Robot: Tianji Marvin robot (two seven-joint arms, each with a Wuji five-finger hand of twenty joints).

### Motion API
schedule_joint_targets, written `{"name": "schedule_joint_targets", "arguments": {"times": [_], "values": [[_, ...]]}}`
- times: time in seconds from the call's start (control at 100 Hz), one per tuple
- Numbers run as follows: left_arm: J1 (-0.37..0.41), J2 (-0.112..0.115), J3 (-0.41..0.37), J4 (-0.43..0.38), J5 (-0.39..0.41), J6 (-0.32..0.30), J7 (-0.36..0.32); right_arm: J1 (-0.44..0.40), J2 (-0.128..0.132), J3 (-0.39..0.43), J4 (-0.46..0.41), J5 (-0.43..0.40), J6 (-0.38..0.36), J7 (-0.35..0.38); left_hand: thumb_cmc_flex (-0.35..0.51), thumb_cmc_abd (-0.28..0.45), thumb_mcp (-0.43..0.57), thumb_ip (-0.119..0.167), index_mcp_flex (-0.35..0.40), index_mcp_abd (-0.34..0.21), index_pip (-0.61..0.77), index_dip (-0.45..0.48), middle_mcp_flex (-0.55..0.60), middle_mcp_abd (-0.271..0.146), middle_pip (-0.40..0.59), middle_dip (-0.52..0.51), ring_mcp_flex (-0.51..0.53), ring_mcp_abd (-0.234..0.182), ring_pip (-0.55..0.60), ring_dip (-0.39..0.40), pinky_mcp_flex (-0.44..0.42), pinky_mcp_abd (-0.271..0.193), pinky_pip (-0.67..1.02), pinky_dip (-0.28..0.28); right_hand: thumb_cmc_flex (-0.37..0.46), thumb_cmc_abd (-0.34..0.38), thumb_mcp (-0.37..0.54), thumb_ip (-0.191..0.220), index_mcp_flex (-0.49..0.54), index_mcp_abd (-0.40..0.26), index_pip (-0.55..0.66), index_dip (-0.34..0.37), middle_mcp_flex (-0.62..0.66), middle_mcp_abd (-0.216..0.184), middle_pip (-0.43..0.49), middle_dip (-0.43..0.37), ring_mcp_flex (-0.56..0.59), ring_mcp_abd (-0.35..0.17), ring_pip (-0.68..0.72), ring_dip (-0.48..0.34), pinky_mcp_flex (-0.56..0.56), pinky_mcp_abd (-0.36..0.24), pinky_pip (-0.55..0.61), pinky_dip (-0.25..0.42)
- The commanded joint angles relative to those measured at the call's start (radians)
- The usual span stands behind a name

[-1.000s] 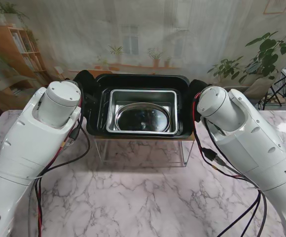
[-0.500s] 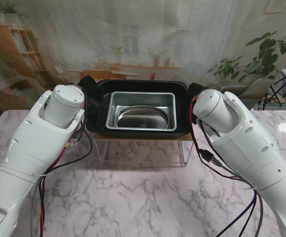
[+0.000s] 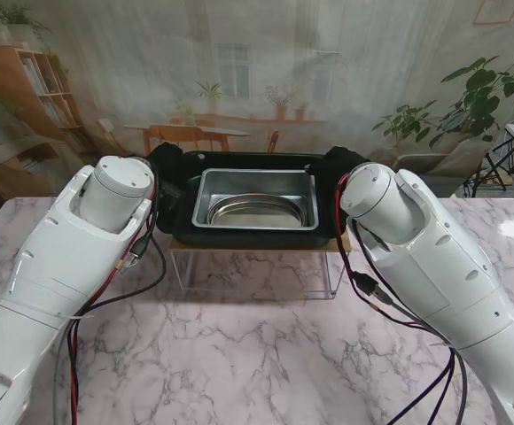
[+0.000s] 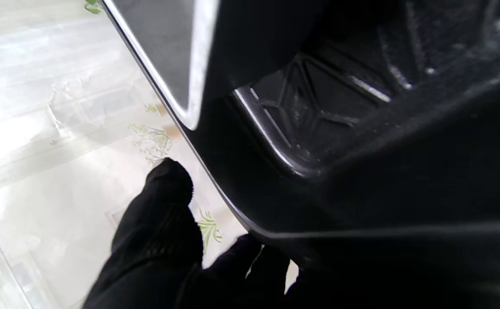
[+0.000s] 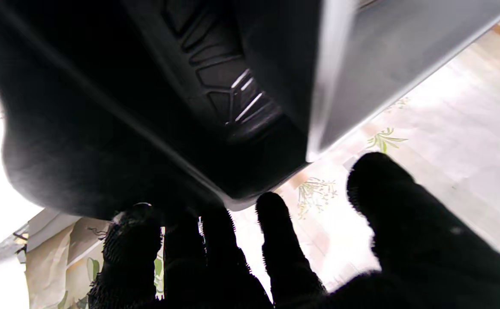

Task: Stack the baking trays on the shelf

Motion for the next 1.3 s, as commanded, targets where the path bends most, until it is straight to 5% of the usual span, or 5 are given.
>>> {"name": "schedule_joint_targets", "arguments": {"times": [0.0,0.4,0.76,0.95,1.29], "values": [[-0.007,-0.023,0.013,-0.035,-0.013,-0.019,-0.028,-0.025,-0.020,-0.007,-0.020,0.005,-0.007,0.015,-0.036,0.028,-0.024,-0.013,0.013,-0.204,0.063,0.008,-0.065,-0.071,-0.022,-0.024,-0.041,-0.061,-0.051,-0.022,-0.028,-0.080,-0.080,-0.035,-0.042,0.034,-0.028,0.022,0.005,-0.114,0.035,0.021,-0.002,-0.148,0.014,0.003,-0.012,-0.026,-0.076,-0.023,-0.021,-0.054,-0.914,-0.189],[0.018,-0.013,-0.051,-0.053,0.012,-0.086,-0.009,-0.094,-0.001,0.084,-0.098,-0.033,-0.056,0.024,-0.059,0.027,-0.023,-0.015,0.055,-0.226,0.086,0.015,-0.043,-0.111,-0.050,-0.021,-0.100,-0.115,-0.128,-0.042,-0.039,-0.125,-0.427,-0.024,-0.053,0.042,-0.073,0.027,0.002,-0.144,0.021,0.022,-0.015,-0.186,-0.020,-0.012,-0.026,-0.064,-0.129,-0.036,-0.048,-0.067,-0.997,-0.171],[0.080,0.014,-0.178,-0.127,0.048,-0.187,-0.008,-0.210,0.021,0.224,-0.243,-0.083,-0.142,0.041,0.011,0.054,-0.017,-0.004,0.098,-0.196,0.106,0.030,0.027,-0.076,-0.035,0.004,-0.069,-0.107,-0.116,-0.029,0.030,-0.103,-0.528,0.041,-0.053,0.035,-0.070,0.029,0.032,-0.154,0.022,0.021,-0.002,-0.208,-0.033,-0.016,-0.037,-0.107,-0.149,-0.043,-0.078,-0.081,-1.077,-0.175],[0.180,0.031,-0.273,-0.237,0.046,-0.283,-0.009,-0.301,0.028,0.292,-0.321,-0.111,-0.235,0.042,0.056,0.121,-0.021,0.003,0.251,-0.140,0.185,0.088,0.201,-0.025,0.037,0.096,0.054,-0.051,-0.041,0.030,0.126,-0.024,-0.487,0.123,-0.049,0.033,-0.067,0.030,0.066,-0.164,0.025,0.021,0.021,-0.223,-0.050,-0.022,-0.038,-0.103,-0.158,-0.048,-0.090,-0.072,-1.135,-0.177],[0.471,0.039,-0.399,-0.430,-0.030,-0.532,0.033,-0.562,0.011,0.422,-0.430,-0.078,-0.530,-0.078,0.042,0.105,-0.016,0.005,0.336,-0.117,0.230,0.211,0.317,-0.004,0.132,0.156,0.154,-0.006,0.045,0.082,0.204,0.036,-0.411,0.190,-0.045,0.011,-0.035,0.024,0.135,-0.235,0.033,0.022,0.118,-0.242,-0.079,-0.024,0.012,-0.083,-0.163,-0.039,-0.049,-0.039,-1.246,-0.147]]}}
